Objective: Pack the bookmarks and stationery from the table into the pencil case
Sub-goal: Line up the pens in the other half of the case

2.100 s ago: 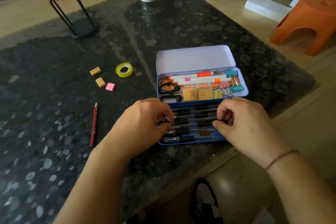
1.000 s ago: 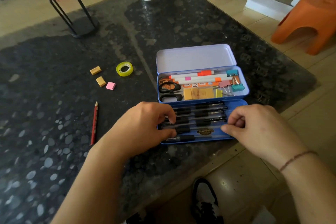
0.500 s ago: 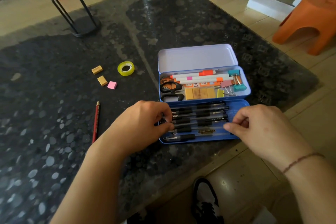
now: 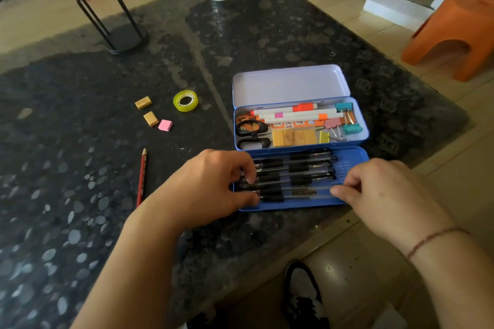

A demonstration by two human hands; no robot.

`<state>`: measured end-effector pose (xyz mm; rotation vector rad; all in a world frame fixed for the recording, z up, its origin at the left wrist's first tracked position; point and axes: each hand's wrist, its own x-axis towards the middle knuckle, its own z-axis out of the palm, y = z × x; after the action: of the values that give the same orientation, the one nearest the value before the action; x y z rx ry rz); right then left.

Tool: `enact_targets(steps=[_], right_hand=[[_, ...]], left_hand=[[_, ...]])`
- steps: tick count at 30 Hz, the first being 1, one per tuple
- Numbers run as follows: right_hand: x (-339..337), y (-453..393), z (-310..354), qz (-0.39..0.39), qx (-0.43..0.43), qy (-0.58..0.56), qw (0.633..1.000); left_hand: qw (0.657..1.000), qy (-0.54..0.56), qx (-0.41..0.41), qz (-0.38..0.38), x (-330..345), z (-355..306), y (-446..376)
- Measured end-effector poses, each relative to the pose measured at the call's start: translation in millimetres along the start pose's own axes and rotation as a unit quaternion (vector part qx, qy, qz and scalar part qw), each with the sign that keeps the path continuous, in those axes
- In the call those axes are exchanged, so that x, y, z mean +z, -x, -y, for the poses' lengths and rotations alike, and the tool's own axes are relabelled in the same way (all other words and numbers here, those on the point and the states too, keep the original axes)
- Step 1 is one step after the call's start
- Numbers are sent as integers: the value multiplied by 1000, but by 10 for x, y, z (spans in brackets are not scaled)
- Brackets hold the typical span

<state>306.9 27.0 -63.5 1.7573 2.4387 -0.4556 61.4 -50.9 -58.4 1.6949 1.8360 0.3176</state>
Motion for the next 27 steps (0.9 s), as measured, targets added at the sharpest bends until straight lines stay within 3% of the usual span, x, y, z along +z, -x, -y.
enact_targets(steps=[13, 14, 16, 18, 20, 22, 27], right_hand=[[-28, -1, -15, 4, 6, -56, 998], [-30, 3, -13, 6, 5, -55, 998], [-51, 16, 0, -2, 1, -66, 998], [-67, 15, 19, -44, -8, -80, 996], [-56, 7, 53, -101, -22, -98, 990], [-45, -1, 95, -143, -34, -137, 980], [-61, 19, 192, -238, -79, -199, 947]], left_hand=[[999, 25, -28, 33, -60, -35, 20], [999, 32, -39, -3, -100, -24, 39], [981, 11, -112, -156, -193, 85, 82], [923, -61, -249, -286, -291, 267, 126], [874, -104, -379, -286, -358, 469, 202], [867, -72, -426, -248, -371, 622, 255], [893, -22, -352, -279, -305, 586, 212]])
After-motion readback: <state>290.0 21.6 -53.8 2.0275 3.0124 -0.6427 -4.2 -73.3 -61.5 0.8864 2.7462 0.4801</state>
